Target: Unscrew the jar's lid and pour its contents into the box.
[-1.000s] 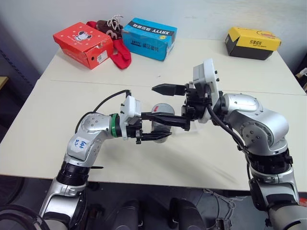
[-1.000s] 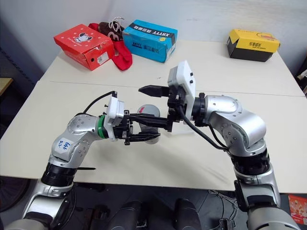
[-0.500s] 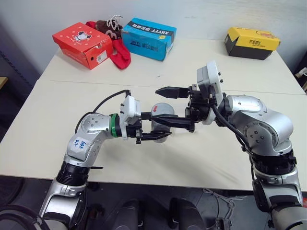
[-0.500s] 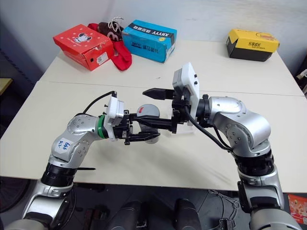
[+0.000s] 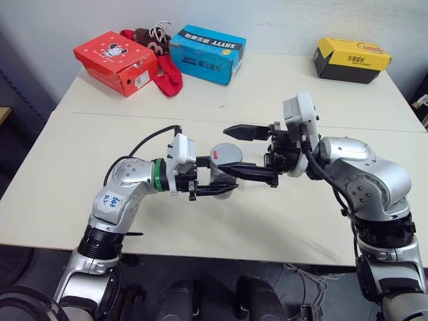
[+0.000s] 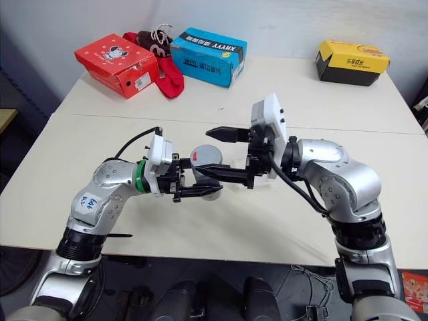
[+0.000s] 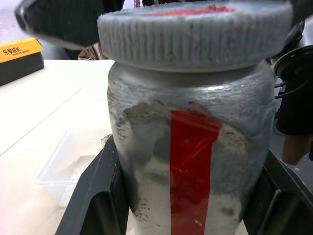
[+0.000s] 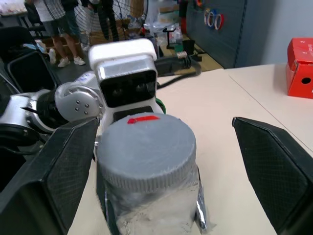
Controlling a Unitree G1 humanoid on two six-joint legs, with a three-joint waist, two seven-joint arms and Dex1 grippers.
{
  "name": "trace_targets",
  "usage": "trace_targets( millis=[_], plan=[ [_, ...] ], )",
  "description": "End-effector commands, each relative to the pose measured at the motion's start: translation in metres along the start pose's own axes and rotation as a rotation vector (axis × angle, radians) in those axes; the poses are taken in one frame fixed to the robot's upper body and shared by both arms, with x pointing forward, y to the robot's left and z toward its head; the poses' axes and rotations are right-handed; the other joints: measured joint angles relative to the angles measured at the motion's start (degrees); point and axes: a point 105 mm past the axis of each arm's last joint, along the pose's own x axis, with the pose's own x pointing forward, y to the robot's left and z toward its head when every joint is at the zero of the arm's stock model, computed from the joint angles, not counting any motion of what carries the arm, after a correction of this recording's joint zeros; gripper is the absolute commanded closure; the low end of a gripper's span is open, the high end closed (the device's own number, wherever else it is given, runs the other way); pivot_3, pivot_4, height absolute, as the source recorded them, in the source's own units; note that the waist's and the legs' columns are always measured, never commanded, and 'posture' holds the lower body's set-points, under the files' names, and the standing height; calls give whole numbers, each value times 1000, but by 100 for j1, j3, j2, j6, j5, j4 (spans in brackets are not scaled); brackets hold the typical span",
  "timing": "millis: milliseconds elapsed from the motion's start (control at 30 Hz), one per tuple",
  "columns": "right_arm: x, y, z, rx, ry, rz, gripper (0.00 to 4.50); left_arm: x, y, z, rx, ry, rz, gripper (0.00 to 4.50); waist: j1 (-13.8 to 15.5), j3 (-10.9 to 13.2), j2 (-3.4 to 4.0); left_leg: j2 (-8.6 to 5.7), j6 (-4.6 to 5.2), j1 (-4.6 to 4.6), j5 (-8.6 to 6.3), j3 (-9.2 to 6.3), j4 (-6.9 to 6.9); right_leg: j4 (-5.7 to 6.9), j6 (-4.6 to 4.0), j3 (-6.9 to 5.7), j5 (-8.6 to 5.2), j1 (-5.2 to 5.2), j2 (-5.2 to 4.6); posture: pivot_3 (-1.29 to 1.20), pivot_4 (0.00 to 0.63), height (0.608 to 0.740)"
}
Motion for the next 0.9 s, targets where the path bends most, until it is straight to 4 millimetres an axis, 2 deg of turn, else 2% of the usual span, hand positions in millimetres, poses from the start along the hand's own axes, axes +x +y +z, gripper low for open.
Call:
trace_targets(
  millis=[33, 267, 433, 533, 667, 900],
  plan=[
    [5, 9, 17, -65, -24, 28, 50, -1, -1, 10, 42, -20, -7, 2184, 0, 0, 0, 0, 0, 0, 0, 0, 0, 0, 0, 0, 0, 0, 0, 0, 150, 740],
    [19, 12, 7, -93, 32, 40, 50, 1, -1, 10, 42, -23, -8, 2184, -3, 0, 0, 0, 0, 0, 0, -1, 0, 0, 0, 1, 0, 0, -1, 0, 150, 740],
    [22, 12, 8, -94, 36, 49, 50, 1, -1, 10, 40, -23, -5, 2184, 2, 0, 0, -1, 0, 0, 0, -1, 0, 0, 0, 0, 0, 0, -1, 0, 150, 740],
    [24, 11, 12, -93, 13, 49, 660, 1, -1, 10, 39, -22, -6, 2184, -2, 0, 0, 0, 0, 0, 0, -1, 0, 0, 0, 0, 0, 0, -1, 0, 150, 740],
    [24, 13, 11, -88, 11, 55, 1990, 1, -2, 10, 39, -22, -6, 2184, -4, 0, 0, 0, -1, 0, 0, -1, 0, 1, 0, -1, 0, 0, 0, 0, 150, 740],
    [21, 15, 16, -11, -59, 64, 1985, 0, -1, 10, 40, -22, -5, 2184, -2, 0, 0, 0, -1, 0, 0, -2, 0, 1, 0, 0, 0, 0, 0, 0, 150, 740]
  ],
)
